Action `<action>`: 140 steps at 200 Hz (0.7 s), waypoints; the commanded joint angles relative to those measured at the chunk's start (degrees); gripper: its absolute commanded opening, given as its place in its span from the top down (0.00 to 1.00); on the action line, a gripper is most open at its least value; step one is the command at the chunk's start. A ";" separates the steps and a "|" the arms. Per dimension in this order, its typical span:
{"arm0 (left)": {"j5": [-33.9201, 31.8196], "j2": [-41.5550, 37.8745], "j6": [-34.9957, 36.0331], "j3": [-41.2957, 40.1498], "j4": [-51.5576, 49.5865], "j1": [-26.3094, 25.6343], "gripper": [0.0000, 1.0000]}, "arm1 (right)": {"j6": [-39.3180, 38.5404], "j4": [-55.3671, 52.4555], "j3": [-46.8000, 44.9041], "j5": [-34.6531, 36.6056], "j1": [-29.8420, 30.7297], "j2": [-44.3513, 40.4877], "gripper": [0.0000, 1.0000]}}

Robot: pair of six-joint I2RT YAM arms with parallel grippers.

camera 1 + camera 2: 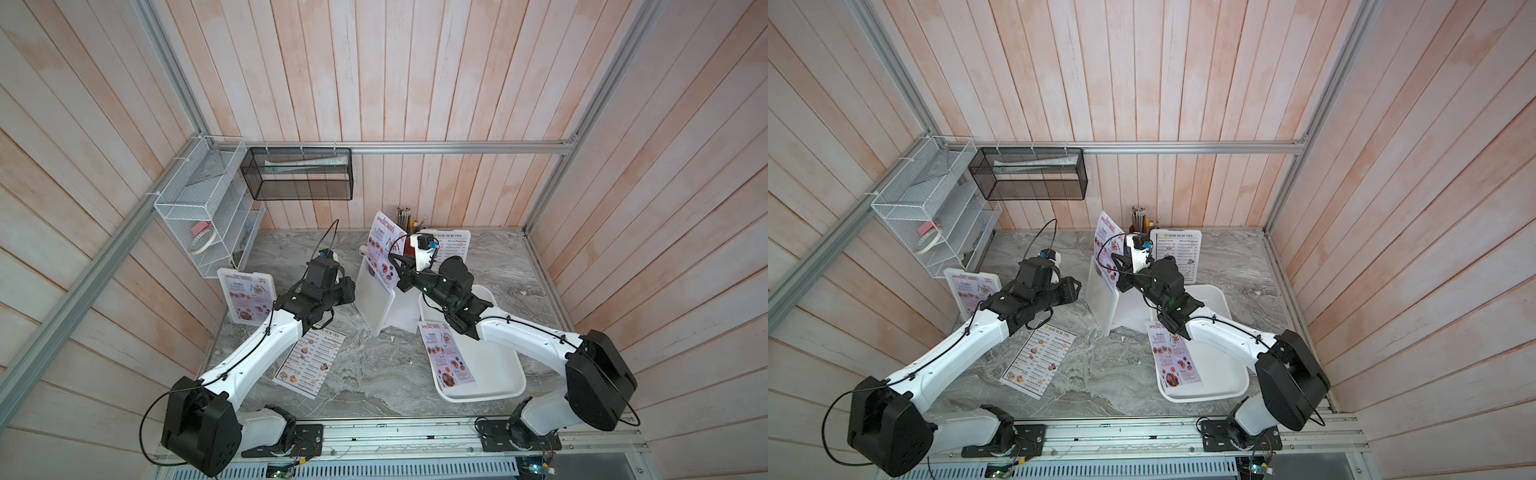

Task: Replace the menus in the menu holders
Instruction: Insert the menu into the menu holder.

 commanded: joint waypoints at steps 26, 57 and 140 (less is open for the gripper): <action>0.59 0.36 0.75 0.98 0.15 0.42 0.56 | -0.48 1.58 -1.66 -0.84 0.80 -2.42 0.94; 0.68 0.36 0.68 0.77 0.37 0.41 0.56 | -0.45 0.72 -2.24 -0.61 1.24 -3.75 0.94; 0.39 -0.17 0.91 0.69 -0.16 0.50 0.56 | 0.16 6.49 -5.47 1.22 2.28 -3.35 0.94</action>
